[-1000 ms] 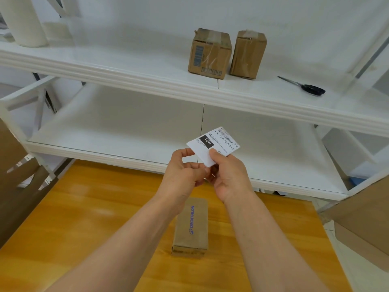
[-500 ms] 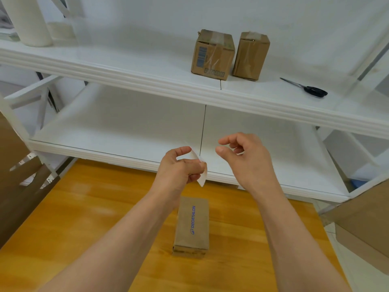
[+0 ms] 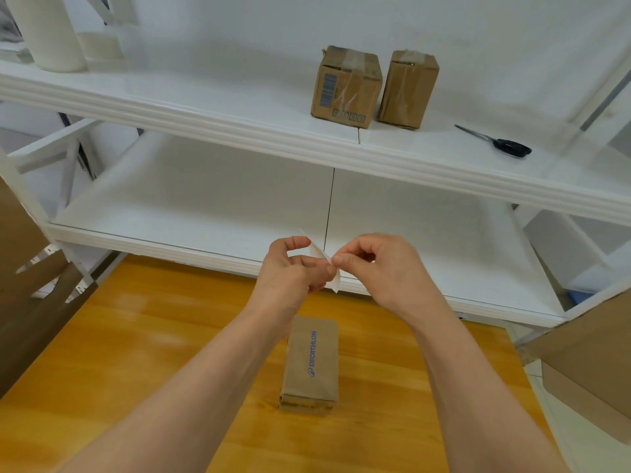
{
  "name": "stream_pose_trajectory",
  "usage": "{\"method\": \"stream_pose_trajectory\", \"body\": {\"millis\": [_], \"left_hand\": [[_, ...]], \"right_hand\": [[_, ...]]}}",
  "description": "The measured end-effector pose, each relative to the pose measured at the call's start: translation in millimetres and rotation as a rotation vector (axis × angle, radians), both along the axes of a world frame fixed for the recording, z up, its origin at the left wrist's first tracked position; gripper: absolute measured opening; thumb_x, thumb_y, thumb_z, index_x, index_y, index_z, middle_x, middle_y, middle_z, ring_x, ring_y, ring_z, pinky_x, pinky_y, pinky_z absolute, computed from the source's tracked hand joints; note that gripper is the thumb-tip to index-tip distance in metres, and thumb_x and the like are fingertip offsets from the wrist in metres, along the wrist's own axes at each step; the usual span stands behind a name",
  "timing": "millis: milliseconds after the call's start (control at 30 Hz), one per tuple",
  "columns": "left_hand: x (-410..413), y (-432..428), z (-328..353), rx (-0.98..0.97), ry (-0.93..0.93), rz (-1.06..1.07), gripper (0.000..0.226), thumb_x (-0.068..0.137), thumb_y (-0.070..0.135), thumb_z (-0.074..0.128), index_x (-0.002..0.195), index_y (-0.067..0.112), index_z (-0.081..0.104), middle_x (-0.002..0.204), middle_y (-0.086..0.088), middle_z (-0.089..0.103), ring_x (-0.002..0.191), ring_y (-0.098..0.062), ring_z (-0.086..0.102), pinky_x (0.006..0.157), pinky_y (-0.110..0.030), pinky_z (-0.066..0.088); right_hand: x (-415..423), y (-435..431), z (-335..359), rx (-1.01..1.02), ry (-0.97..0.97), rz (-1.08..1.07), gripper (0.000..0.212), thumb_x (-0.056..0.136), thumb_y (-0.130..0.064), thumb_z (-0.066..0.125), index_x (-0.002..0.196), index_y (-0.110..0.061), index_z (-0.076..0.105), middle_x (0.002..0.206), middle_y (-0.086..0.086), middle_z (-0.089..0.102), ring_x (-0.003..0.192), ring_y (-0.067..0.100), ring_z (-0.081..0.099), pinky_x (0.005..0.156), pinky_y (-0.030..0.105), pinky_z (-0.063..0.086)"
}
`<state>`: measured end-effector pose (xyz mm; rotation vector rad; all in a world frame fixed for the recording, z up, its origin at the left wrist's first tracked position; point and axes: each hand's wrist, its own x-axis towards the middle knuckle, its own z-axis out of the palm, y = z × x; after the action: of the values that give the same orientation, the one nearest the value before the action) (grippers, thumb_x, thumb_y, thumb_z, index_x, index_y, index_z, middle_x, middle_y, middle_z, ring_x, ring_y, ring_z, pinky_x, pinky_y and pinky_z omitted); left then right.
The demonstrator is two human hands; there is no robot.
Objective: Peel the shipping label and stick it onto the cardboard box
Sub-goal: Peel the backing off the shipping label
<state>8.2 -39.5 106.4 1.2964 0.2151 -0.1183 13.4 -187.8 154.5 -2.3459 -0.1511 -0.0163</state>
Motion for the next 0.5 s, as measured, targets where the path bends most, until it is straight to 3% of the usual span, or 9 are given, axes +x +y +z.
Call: {"method": "stream_pose_trajectory", "body": {"millis": [167,300,400,500], "left_hand": [[1.5,0.2,-0.5,0.023,-0.012,-0.016,0.053,0.077,-0.001,0.077,0.120,0.019,0.052,0.085,-0.011,0.073,0.094,-0.033,0.071,0.093,-0.046,0.055],[1.7,2.1,-4.0,0.038,0.006,-0.054,0.042,0.077,-0.003,0.070,0.112,0.018,0.061,0.100,-0.022,0.071,0.091,-0.032,0.068,0.095,-0.050,0.055],[0.6,2.0,-4.0,0.013,0.033,-0.106,0.029,0.079,-0.003,0.061,0.104,0.010,0.066,0.091,-0.014,0.071,0.085,-0.025,0.066,0.084,-0.040,0.056],[-0.2,0.7,-0.3,-0.066,0.079,-0.118,0.020,0.082,0.008,0.057,0.099,0.010,0.068,0.079,-0.006,0.067,0.083,-0.023,0.066,0.080,-0.039,0.053]], "right_hand": [[0.4,-0.1,0.9,0.057,0.034,-0.027,0.014,0.092,-0.031,0.065,0.085,-0.024,0.075,0.082,-0.010,0.070,0.079,0.009,0.064,0.070,0.024,0.052],[0.7,-2.0,0.0,0.222,0.103,-0.087,0.012,0.093,-0.027,0.063,0.087,-0.023,0.073,0.084,-0.009,0.069,0.075,0.008,0.061,0.067,0.023,0.047],[-0.1,-2.1,0.9,0.313,0.158,-0.112,0.012,0.093,-0.026,0.062,0.088,-0.023,0.073,0.088,-0.006,0.070,0.073,0.009,0.062,0.064,0.025,0.048],[-0.2,-0.4,0.9,0.269,0.156,-0.077,0.013,0.094,-0.027,0.061,0.088,-0.023,0.072,0.087,-0.006,0.070,0.071,0.007,0.063,0.064,0.025,0.050]]}}
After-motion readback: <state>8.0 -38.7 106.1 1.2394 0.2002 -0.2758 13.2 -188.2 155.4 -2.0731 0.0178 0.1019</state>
